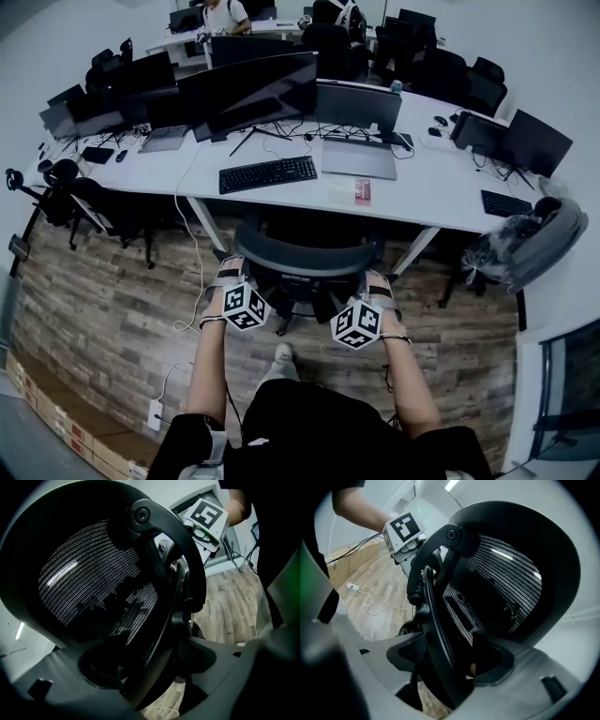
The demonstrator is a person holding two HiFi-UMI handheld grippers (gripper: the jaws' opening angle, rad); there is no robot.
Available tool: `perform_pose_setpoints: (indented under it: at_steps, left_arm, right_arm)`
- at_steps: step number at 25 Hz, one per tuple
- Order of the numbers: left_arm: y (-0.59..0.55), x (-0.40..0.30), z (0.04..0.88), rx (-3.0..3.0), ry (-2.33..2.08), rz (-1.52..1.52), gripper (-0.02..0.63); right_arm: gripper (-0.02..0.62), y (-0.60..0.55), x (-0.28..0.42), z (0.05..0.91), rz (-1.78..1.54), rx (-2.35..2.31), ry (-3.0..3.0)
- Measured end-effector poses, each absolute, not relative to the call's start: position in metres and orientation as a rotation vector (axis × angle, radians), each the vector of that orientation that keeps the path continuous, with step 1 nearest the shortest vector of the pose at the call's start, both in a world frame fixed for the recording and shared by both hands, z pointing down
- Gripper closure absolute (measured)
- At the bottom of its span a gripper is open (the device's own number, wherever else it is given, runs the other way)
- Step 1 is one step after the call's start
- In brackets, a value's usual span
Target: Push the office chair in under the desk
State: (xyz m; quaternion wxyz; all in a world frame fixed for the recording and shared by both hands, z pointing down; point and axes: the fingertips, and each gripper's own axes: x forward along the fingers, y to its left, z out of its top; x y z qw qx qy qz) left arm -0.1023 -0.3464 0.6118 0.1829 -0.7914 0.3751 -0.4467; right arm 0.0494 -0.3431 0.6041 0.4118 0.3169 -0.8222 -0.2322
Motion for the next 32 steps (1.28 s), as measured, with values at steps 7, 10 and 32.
perform_pose_setpoints:
  at_steps: [7, 10, 32]
  left_arm:
    - [-0.376, -0.103, 0.613, -2.256, 1.029, -1.254, 0.239]
    - [-0.389, -0.104, 0.614, -2.267, 1.017, -1.255, 0.239]
    - [-0.501, -0.101, 0.608, -2.346, 0.964, -1.138, 0.244]
  right_arm:
    - [0.281, -0.373, 0.047, 0.608, -0.562, 0.801, -2.039]
    - [0.281, -0.386, 0.046, 0.61, -0.552, 0.819, -2.022]
    - [0.275, -0.501, 0.046, 0.617, -0.483, 0.938, -1.882]
